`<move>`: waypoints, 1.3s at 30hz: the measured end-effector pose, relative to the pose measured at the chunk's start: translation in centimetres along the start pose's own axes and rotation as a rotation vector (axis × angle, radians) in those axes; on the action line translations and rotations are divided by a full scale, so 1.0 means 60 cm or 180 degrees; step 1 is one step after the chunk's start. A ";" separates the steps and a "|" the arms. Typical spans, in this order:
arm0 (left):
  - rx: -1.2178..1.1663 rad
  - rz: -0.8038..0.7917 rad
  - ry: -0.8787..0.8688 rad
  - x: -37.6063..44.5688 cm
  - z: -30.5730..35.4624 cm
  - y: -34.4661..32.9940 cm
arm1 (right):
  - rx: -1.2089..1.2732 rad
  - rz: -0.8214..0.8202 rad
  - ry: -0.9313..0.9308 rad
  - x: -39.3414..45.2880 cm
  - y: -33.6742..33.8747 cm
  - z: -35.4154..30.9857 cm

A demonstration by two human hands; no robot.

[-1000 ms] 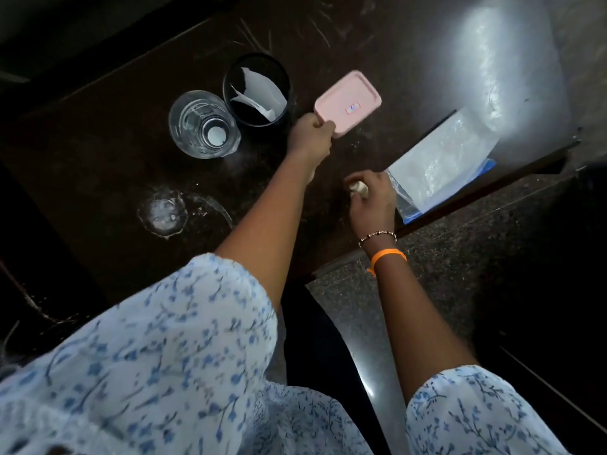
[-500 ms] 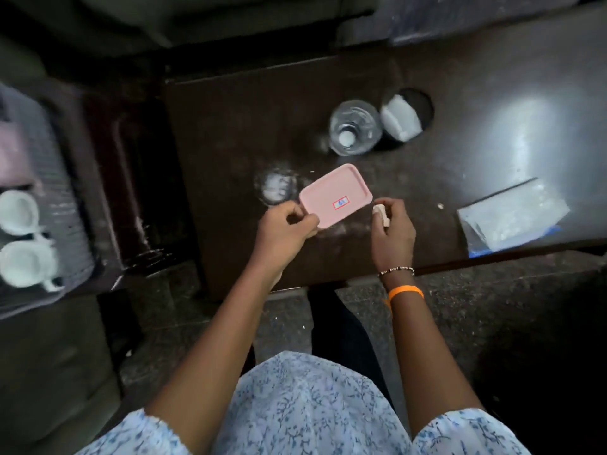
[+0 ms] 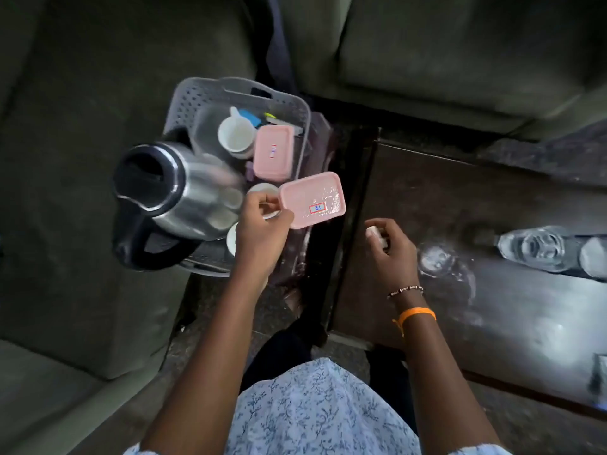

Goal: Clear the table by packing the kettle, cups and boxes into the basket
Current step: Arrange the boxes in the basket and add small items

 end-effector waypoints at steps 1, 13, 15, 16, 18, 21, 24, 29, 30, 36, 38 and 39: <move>0.0029 0.0042 0.0008 0.008 0.006 0.021 | 0.0001 -0.0001 0.0024 0.008 -0.015 -0.015; -0.2709 -0.0193 0.0484 0.089 0.085 0.026 | -0.0029 -0.0089 -0.0092 0.051 -0.088 -0.081; -0.2448 0.0190 0.0396 0.110 0.111 0.040 | -0.0040 -0.0102 -0.0104 0.054 -0.089 -0.085; -0.2015 0.0429 0.0336 0.123 0.126 0.056 | -0.0030 -0.0114 -0.0110 0.055 -0.089 -0.086; -0.0782 0.0737 0.0196 0.149 0.164 0.092 | -0.0008 -0.0136 -0.0122 0.056 -0.087 -0.089; 0.1095 0.0673 0.0205 0.187 0.228 0.145 | -0.0001 -0.0128 -0.0099 0.058 -0.081 -0.092; 0.2489 0.0375 0.0461 0.221 0.270 0.188 | 0.0062 -0.0109 -0.0108 0.060 -0.073 -0.095; 0.3325 0.0254 0.0443 0.270 0.259 0.239 | 0.0032 -0.0159 -0.0060 0.067 -0.068 -0.105; 0.3418 0.0175 0.0381 0.278 0.250 0.240 | 0.0008 -0.0140 -0.0015 0.069 -0.068 -0.109; 0.3578 -0.0420 0.0014 0.298 0.193 0.210 | -0.0249 -0.0183 0.0117 0.092 -0.080 -0.144; 0.3451 -0.0445 -0.0047 0.304 0.176 0.203 | -0.0194 -0.0186 0.0226 0.102 -0.087 -0.163; 0.3403 -0.0455 -0.0086 0.307 0.170 0.200 | -0.0157 -0.0172 0.0269 0.108 -0.091 -0.173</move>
Point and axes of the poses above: each hand's wrist, its own x-axis towards the middle knuckle, its own y-axis out of the back of the hand, z = x × y, the point moved 5 cm from there along x, towards the middle knuckle, and after that the axes turned 11 degrees about -z, right-handed, at the moved point
